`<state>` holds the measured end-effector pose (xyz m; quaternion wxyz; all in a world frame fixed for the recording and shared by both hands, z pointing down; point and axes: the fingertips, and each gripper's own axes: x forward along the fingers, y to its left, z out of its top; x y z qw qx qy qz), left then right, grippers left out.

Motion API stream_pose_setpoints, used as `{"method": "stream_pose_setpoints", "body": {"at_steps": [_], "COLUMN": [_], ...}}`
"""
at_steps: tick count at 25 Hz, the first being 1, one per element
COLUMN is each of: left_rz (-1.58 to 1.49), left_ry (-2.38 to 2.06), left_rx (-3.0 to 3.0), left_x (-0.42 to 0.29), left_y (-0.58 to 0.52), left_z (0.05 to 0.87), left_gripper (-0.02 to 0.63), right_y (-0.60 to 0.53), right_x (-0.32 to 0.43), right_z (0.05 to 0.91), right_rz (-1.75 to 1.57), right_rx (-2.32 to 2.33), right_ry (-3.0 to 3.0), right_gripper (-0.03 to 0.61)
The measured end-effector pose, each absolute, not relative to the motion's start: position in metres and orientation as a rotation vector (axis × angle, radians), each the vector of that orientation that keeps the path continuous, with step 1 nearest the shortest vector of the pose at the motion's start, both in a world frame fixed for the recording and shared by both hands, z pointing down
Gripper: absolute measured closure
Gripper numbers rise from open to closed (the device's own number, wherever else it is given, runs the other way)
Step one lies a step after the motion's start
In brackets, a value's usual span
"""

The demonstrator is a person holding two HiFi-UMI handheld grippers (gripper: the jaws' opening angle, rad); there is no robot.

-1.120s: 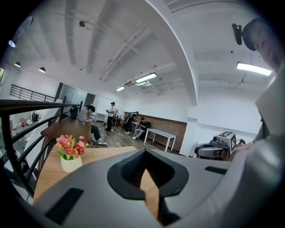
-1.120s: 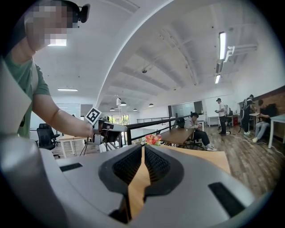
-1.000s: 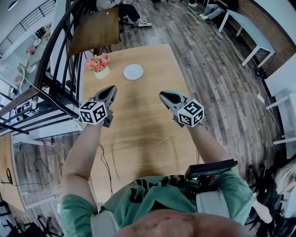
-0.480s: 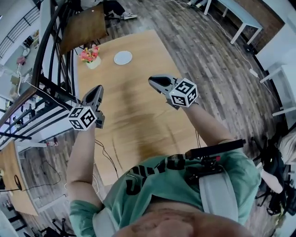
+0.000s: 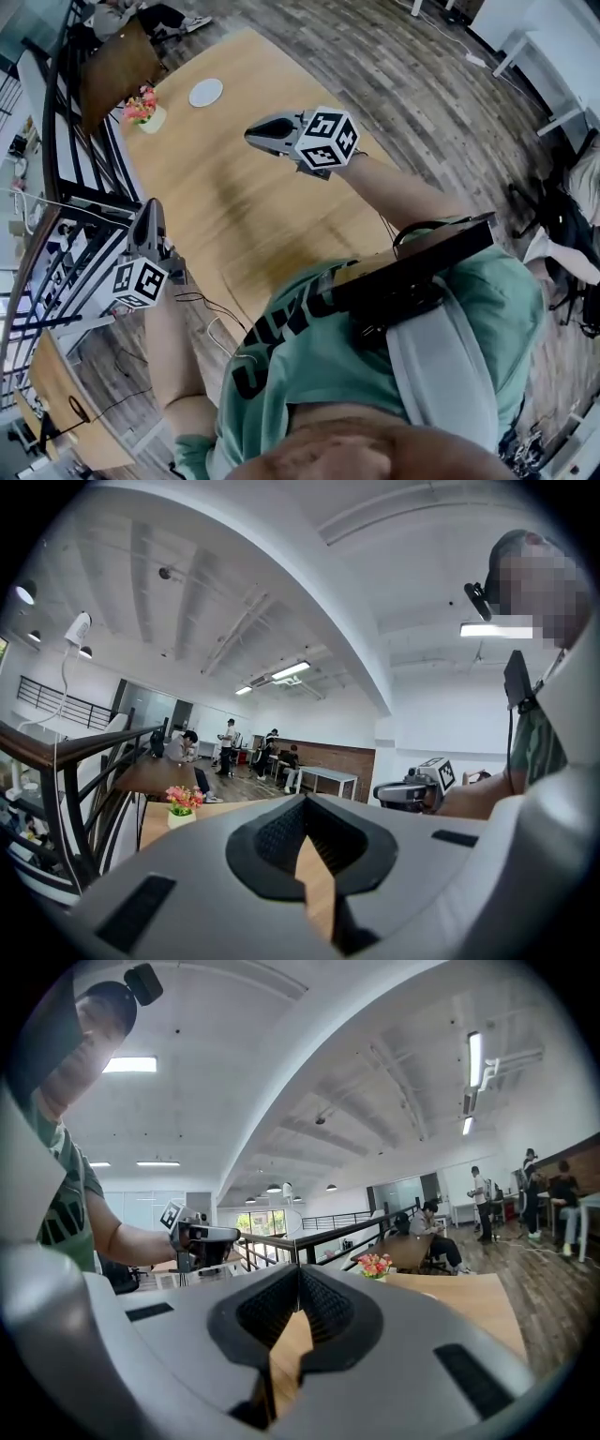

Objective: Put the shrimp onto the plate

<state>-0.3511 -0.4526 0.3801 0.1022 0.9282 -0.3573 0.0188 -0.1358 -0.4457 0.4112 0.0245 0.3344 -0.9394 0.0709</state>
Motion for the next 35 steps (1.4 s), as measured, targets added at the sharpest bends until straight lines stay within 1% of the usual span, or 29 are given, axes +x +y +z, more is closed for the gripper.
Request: {"method": "stream_pose_setpoints", "body": {"at_steps": [8, 15, 18, 24, 30, 35], "left_rz": [0.107, 0.099, 0.068, -0.073, -0.024, 0.039], "left_ry": [-0.953, -0.993, -1.022, -0.912, -0.811, -0.792], "left_rx": [2.786, 2.749, 2.75, 2.689, 2.701, 2.684], "left_x": [-0.417, -0.427, -0.399, -0.298, -0.19, -0.149], "left_y": [-0.375, -0.307, -0.271, -0.206, -0.168, -0.143], "left_z": [0.377, 0.364, 0.354, 0.363, 0.363, 0.366], "left_gripper": [0.611, 0.611, 0.611, 0.611, 0.611, 0.611], "right_y": [-0.376, -0.331, -0.306, -0.234, -0.178, -0.156], "right_x": [-0.183, -0.161, -0.125, -0.044, 0.029, 0.056], "right_z": [0.396, 0.354, 0.344, 0.36, 0.384, 0.401], "right_rz": [0.262, 0.237, 0.201, 0.2, 0.258, 0.336], "right_rx": [1.163, 1.17, 1.148, 1.058, 0.992, 0.933], "right_ry": [-2.913, -2.972, -2.988, -2.974, -2.986, -3.039], "right_gripper": [0.57, 0.571, 0.571, 0.571, 0.571, 0.571]}}
